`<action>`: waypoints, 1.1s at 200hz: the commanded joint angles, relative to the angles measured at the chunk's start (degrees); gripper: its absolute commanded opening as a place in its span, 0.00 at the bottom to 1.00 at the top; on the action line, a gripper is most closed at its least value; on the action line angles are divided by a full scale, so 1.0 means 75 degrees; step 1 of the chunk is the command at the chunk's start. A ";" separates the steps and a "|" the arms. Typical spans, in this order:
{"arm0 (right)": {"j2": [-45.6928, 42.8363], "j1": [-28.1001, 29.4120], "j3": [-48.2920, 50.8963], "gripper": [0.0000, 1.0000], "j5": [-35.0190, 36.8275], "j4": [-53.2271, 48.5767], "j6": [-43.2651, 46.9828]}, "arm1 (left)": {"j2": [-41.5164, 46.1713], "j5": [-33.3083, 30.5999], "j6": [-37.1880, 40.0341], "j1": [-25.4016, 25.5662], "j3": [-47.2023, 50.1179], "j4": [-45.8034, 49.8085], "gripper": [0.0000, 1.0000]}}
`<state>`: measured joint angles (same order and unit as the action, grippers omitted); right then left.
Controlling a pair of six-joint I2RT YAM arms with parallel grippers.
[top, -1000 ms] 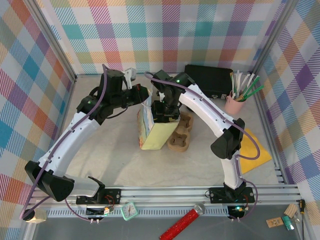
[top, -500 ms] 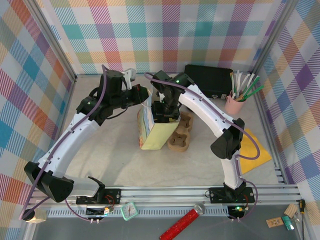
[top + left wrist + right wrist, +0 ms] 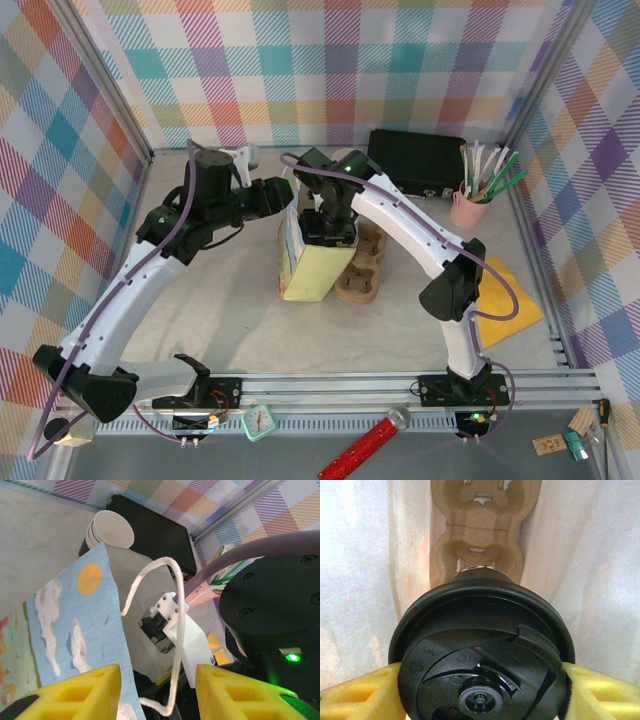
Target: Pack the takeout coffee
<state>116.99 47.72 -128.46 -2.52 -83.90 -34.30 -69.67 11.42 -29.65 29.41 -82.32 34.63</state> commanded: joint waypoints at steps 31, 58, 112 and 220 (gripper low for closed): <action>0.0238 0.0170 -0.0344 0.66 0.0114 -0.0339 -0.0145 | 0.1039 -0.1041 0.0438 -0.0213 -0.0206 0.0946 0.47; 0.0216 0.0199 -0.0344 0.66 0.0126 -0.0328 -0.0142 | 0.1440 -0.1565 0.0413 -0.0728 0.0053 0.1476 0.44; 0.0198 0.0199 -0.0418 0.66 0.0155 -0.0318 -0.0137 | 0.1371 -0.0663 -0.0416 -0.1766 0.2766 0.0561 0.27; 0.0393 0.0200 -0.0716 0.66 0.0220 -0.0531 0.0016 | -0.0510 0.0406 -0.1631 -0.1216 0.5454 -0.3400 0.19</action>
<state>118.63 48.84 -131.35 -1.65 -85.38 -34.26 -70.76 13.06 -39.48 17.19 -43.59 18.13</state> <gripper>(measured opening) 0.665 0.198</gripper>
